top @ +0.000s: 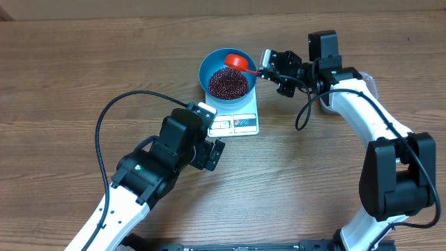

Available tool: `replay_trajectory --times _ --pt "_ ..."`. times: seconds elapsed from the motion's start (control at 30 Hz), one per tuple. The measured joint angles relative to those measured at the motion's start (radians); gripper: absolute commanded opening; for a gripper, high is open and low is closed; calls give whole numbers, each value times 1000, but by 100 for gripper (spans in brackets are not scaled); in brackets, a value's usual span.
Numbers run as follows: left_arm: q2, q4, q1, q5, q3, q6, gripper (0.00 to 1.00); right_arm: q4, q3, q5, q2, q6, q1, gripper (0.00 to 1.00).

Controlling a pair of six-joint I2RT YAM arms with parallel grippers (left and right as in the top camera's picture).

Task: Scoop item into bowl and weigh 150g on scale
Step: 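Tilt the red cup over the blue bowl to pour beans, then move the empty red cup with the right gripper back into the tub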

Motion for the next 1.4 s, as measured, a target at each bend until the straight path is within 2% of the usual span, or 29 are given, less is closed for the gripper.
replay_trajectory --times 0.17,0.3,0.57,0.77,0.87,1.1,1.4 --pt "0 0 0 0 0 0 100 35 0 5 0 -30 0 4" --pt "0 0 0 0 0 0 100 33 0 9 -5 21 0 4" --pt "0 0 0 0 0 0 100 -74 0 116 -164 328 -21 4" --pt "0 0 0 0 0 0 100 -272 7 290 -354 548 -80 4" --pt "0 0 0 0 0 0 100 -371 8 415 -395 633 -116 4" --pt "0 0 0 0 0 0 100 -492 -2 631 -366 764 -242 4" --pt "0 0 0 0 0 0 100 -586 -14 682 -271 805 -311 4"
